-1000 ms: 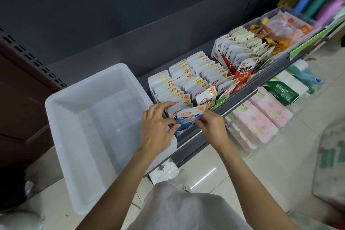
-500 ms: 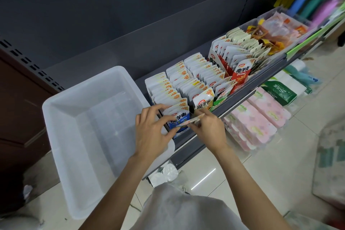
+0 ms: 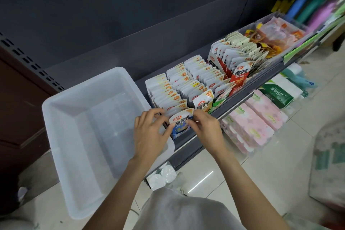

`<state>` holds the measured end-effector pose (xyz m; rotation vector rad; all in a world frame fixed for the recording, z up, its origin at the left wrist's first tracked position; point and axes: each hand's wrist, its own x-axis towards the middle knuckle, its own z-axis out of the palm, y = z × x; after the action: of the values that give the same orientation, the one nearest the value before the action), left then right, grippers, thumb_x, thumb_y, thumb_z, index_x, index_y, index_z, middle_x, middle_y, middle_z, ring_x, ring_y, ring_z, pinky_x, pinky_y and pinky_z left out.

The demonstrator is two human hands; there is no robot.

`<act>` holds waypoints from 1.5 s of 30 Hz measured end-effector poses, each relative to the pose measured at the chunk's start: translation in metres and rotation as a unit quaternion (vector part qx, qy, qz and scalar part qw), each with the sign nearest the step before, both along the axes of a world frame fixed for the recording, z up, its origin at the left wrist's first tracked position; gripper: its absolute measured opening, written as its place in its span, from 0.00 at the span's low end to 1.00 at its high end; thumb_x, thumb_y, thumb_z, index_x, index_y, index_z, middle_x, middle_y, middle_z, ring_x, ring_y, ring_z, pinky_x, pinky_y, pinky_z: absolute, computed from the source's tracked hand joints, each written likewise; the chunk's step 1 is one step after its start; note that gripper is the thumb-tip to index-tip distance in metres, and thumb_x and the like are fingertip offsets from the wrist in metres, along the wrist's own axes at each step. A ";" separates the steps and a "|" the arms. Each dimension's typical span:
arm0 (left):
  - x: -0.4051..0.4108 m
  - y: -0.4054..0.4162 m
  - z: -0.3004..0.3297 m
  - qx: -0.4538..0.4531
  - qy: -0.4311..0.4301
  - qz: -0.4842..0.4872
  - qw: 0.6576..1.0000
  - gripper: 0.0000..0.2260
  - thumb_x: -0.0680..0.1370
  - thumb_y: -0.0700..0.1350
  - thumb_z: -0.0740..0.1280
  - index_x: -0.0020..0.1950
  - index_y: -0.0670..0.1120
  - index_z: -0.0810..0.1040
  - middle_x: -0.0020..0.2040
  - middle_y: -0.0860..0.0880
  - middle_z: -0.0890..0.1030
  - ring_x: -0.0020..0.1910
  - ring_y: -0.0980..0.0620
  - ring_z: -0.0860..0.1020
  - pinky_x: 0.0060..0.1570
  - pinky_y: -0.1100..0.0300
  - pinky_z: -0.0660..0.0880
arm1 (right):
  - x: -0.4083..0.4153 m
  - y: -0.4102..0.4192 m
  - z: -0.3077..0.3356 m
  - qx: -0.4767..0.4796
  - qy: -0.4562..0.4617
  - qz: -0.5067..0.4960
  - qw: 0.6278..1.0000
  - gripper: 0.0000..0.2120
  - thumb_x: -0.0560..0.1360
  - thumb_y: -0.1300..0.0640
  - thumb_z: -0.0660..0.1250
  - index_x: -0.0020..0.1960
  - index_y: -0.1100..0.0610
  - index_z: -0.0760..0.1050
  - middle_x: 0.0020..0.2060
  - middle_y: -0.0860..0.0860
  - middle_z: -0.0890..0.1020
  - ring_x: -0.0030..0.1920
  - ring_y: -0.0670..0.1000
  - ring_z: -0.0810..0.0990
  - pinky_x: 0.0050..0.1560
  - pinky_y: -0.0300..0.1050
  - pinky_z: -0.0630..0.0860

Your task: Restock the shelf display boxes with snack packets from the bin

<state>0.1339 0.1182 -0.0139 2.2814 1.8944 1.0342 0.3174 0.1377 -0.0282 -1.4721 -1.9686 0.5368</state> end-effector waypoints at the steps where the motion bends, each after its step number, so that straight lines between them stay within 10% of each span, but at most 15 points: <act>1: 0.001 0.000 0.003 0.009 -0.013 -0.004 1.000 0.10 0.72 0.53 0.67 0.42 0.47 0.80 0.51 0.50 0.79 0.48 0.53 0.73 0.46 0.61 0.63 | 0.000 -0.001 0.003 -0.001 0.005 -0.010 1.000 0.08 0.75 0.57 0.69 0.50 0.60 0.74 0.45 0.54 0.82 0.41 0.47 0.79 0.37 0.29 0.69; 9: 0.005 -0.004 0.008 -0.020 -0.103 -0.025 0.994 0.11 0.72 0.52 0.70 0.49 0.50 0.73 0.54 0.52 0.78 0.52 0.55 0.75 0.46 0.62 0.71 | -0.006 -0.013 0.017 -0.073 0.084 -0.056 0.992 0.20 0.74 0.51 0.69 0.61 0.55 0.67 0.53 0.46 0.78 0.42 0.43 0.80 0.38 0.30 0.77; 22: -0.004 0.006 0.006 -0.032 -0.115 -0.052 0.991 0.05 0.72 0.45 0.73 0.43 0.44 0.82 0.55 0.48 0.78 0.48 0.53 0.79 0.38 0.63 0.75 | -0.021 0.007 0.012 -0.093 -0.062 -0.045 0.993 0.12 0.72 0.58 0.72 0.50 0.64 0.76 0.46 0.58 0.83 0.46 0.55 0.82 0.40 0.38 0.69; 29: -0.005 0.004 0.007 -0.036 -0.132 -0.051 0.989 0.08 0.71 0.46 0.73 0.47 0.46 0.80 0.56 0.49 0.78 0.52 0.53 0.79 0.38 0.66 0.76 | -0.016 0.006 0.018 -0.125 -0.014 -0.035 0.991 0.15 0.70 0.54 0.74 0.51 0.57 0.73 0.47 0.52 0.83 0.44 0.48 0.83 0.40 0.43 0.80; 39: 0.010 -0.015 0.055 -0.105 -0.384 -0.017 0.917 0.05 0.77 0.43 0.68 0.48 0.52 0.74 0.42 0.60 0.80 0.48 0.63 0.77 0.42 0.76 0.71 | 0.005 -0.034 0.064 0.057 0.083 -0.133 0.986 0.11 0.79 0.50 0.62 0.54 0.55 0.77 0.49 0.46 0.82 0.48 0.42 0.78 0.46 0.38 0.74; 45: 0.043 -0.023 0.073 -0.075 -0.286 -0.127 0.947 0.06 0.76 0.49 0.63 0.50 0.50 0.77 0.40 0.58 0.80 0.44 0.58 0.78 0.42 0.73 0.71 | 0.042 -0.029 0.057 0.203 -0.056 -0.068 0.975 0.10 0.78 0.56 0.61 0.51 0.59 0.79 0.45 0.51 0.82 0.50 0.50 0.76 0.57 0.44 0.69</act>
<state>0.1768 0.0950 0.0595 1.8074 1.3568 1.2775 0.3593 0.1089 0.0287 -1.3821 -1.9025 -0.0140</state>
